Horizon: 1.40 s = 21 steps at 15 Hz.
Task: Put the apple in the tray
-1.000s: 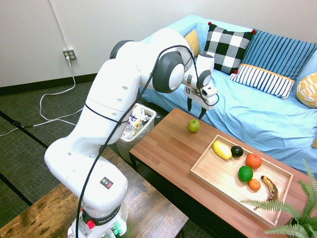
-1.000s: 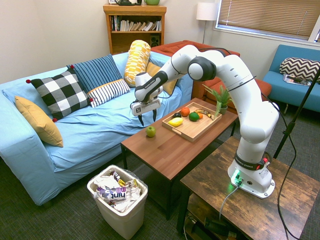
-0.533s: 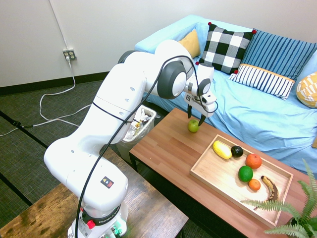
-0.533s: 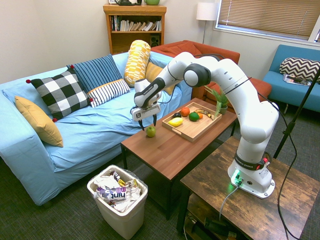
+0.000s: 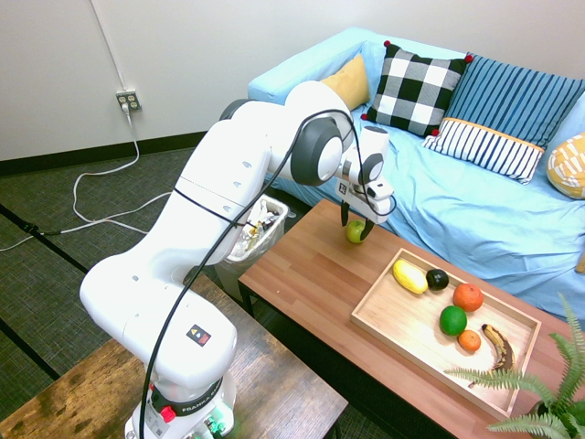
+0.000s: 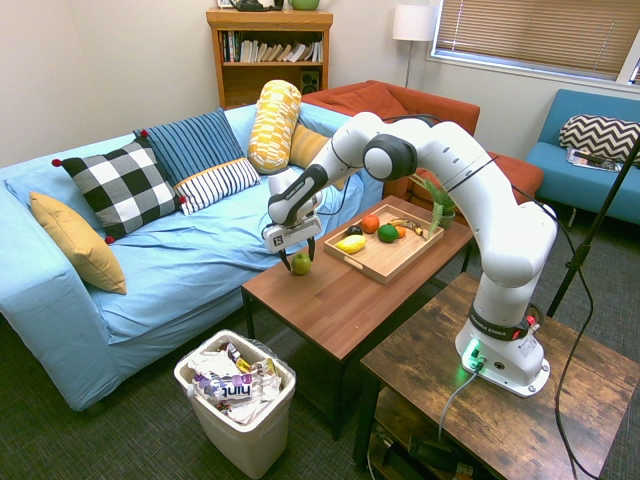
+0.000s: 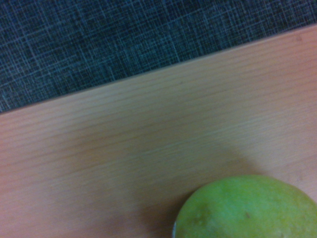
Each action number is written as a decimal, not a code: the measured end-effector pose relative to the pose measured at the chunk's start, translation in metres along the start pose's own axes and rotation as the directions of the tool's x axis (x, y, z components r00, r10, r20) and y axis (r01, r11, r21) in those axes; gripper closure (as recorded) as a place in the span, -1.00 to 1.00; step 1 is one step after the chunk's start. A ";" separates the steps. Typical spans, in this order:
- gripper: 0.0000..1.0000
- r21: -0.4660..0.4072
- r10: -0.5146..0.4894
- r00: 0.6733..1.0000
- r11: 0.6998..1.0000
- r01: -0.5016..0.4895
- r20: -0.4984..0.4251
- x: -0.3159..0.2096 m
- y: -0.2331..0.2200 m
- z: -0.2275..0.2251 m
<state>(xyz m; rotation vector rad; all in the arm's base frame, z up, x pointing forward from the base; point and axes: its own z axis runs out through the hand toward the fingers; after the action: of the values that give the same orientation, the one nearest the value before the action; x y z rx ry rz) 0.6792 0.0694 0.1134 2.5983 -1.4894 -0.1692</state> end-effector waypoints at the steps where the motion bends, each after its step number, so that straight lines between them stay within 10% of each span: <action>1: 1.00 0.000 0.003 1.000 1.000 -0.003 0.002 0.000 0.000 0.001; 11: 1.00 0.038 0.047 0.999 0.998 -0.046 -0.022 0.012 0.007 -0.023; 21: 1.00 0.032 0.282 0.956 0.959 -0.281 -0.076 0.119 0.183 -0.042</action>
<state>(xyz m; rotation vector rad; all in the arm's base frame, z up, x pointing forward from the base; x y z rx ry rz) 0.5913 -0.1220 0.1843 2.3414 -1.8163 -0.0168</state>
